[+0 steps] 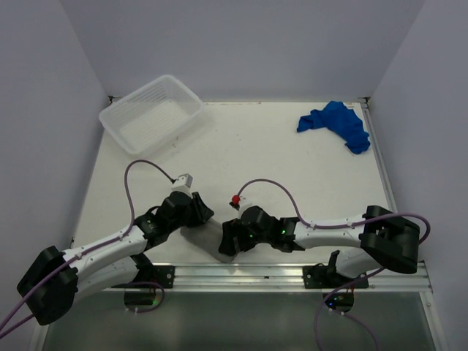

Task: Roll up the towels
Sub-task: Roll the towel

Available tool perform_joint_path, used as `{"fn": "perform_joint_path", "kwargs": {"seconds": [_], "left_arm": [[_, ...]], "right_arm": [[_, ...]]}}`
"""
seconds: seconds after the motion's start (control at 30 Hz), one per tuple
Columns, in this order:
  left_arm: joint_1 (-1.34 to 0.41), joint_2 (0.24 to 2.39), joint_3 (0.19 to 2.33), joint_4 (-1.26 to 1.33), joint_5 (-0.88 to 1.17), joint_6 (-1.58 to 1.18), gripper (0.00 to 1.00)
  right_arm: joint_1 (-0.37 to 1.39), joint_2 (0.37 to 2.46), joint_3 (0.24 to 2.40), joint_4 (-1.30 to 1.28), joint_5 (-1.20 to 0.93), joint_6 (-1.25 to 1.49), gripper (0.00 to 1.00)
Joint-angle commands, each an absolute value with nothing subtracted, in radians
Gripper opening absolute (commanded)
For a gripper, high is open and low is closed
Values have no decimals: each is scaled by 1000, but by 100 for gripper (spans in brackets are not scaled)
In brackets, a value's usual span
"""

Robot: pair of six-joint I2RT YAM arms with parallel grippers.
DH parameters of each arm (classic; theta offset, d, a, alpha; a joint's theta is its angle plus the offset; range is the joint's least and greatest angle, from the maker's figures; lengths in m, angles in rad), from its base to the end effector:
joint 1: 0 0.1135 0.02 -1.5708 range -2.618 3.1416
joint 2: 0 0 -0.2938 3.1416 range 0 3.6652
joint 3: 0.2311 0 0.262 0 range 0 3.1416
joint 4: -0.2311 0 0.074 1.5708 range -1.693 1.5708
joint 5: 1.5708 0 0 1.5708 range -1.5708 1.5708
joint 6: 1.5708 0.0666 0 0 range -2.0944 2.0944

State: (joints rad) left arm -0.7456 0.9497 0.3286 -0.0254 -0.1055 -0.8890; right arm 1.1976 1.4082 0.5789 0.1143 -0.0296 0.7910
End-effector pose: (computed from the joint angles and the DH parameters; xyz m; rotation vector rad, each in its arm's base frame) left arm 0.1541 -0.1328 0.1683 -0.2278 2.3172 -0.7615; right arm 0.1058 0.2755 0.1637 -0.5260 2.4675 0.9850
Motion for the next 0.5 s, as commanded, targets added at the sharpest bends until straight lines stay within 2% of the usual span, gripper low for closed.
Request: {"fn": "perform_joint_path", "kwargs": {"seconds": [0.0, 0.13, 0.33, 0.37, 0.47], "left_arm": [[-741, 945, 307, -55, -150, -904, 37], [-741, 930, 319, -69, -156, -904, 38], [-741, 926, 480, -213, -244, -861, 44], [-738, 946, 512, -274, -256, -859, 51], [-730, 1000, 649, -415, -308, -864, 63]], "right_arm": [[1209, 1416, 568, 170, -98, 808, 74], [1227, 1398, 571, 108, 10, 755, 46], [1305, 1385, 609, 45, 202, 652, 33], [1348, 1391, 621, 17, 304, 641, 32], [1422, 1407, 669, -27, 481, 624, 31]]}}
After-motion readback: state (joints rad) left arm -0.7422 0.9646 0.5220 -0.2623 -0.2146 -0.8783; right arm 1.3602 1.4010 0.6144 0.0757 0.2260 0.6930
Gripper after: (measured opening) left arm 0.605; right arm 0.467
